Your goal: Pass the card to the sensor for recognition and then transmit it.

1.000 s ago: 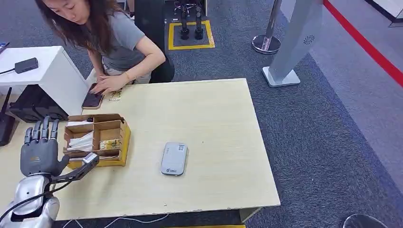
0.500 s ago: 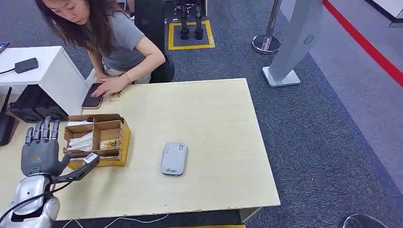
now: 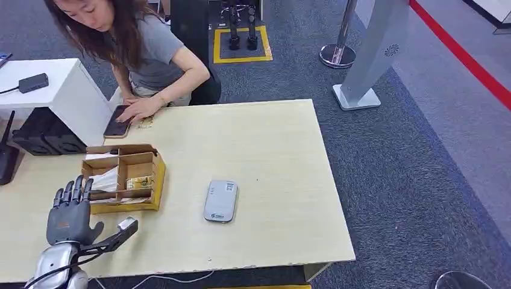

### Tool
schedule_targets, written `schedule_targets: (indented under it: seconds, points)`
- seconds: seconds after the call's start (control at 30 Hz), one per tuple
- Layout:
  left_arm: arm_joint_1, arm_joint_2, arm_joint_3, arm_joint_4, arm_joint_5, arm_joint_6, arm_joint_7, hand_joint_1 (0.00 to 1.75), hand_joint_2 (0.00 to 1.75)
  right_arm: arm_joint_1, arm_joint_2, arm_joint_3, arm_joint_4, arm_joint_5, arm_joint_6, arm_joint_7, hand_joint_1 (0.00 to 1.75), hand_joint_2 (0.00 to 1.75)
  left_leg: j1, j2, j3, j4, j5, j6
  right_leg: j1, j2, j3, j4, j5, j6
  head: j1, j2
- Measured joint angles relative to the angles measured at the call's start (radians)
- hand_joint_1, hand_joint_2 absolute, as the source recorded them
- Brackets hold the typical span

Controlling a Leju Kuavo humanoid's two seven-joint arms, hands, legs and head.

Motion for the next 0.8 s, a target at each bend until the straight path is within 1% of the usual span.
schedule_targets:
  seconds: [0.43, 0.47, 0.57, 0.6, 0.67, 0.8]
  points:
    - [0.000, -0.005, 0.000, 0.005, -0.004, 0.006, 0.000, 0.00, 1.75, 0.000, -0.002, 0.000, 0.000, 0.013, 0.003, 0.000, 0.00, 0.00, 0.000, 0.000, 0.000, 0.000, 0.000, 0.000, 0.000, 0.000, 0.000, 0.000, 0.000, 0.000, 0.000, 0.000]
    - [0.000, -0.005, 0.000, 0.005, -0.005, 0.006, 0.000, 0.00, 1.75, 0.000, -0.002, 0.000, 0.000, 0.011, 0.003, -0.012, 0.00, 0.00, 0.000, 0.000, 0.000, 0.000, 0.000, 0.000, 0.000, 0.000, 0.000, 0.000, 0.000, 0.000, 0.000, 0.000]
    - [-0.023, 0.005, 0.000, -0.025, -0.008, -0.002, 0.000, 0.00, 1.75, -0.004, -0.002, 0.000, 0.000, -0.020, 0.003, -0.123, 0.00, 0.00, 0.001, 0.000, 0.000, 0.000, 0.000, 0.000, 0.000, 0.000, 0.000, 0.000, 0.000, 0.000, 0.000, 0.000]
    - [-0.038, 0.011, 0.000, -0.041, -0.008, -0.012, 0.000, 0.00, 1.75, -0.009, -0.002, 0.000, 0.000, -0.023, 0.002, -0.136, 0.00, 0.00, 0.001, 0.000, 0.000, 0.000, 0.000, 0.000, 0.000, 0.000, 0.000, 0.000, 0.000, 0.000, 0.000, 0.000]
    - [-0.065, 0.020, 0.000, -0.063, -0.008, -0.025, 0.000, 0.00, 1.75, -0.019, -0.001, 0.000, 0.000, -0.023, 0.001, -0.142, 0.00, 0.00, 0.001, 0.000, 0.001, 0.000, 0.001, 0.000, 0.000, 0.000, 0.001, 0.000, 0.001, -0.001, 0.000, 0.000]
    - [-0.070, 0.021, 0.000, -0.087, -0.008, -0.025, 0.000, 0.00, 1.75, -0.020, 0.001, 0.000, 0.001, -0.023, 0.002, -0.147, 0.00, 0.00, 0.001, 0.000, 0.001, 0.000, 0.001, -0.001, 0.000, 0.000, 0.001, 0.000, 0.001, -0.001, -0.001, 0.000]
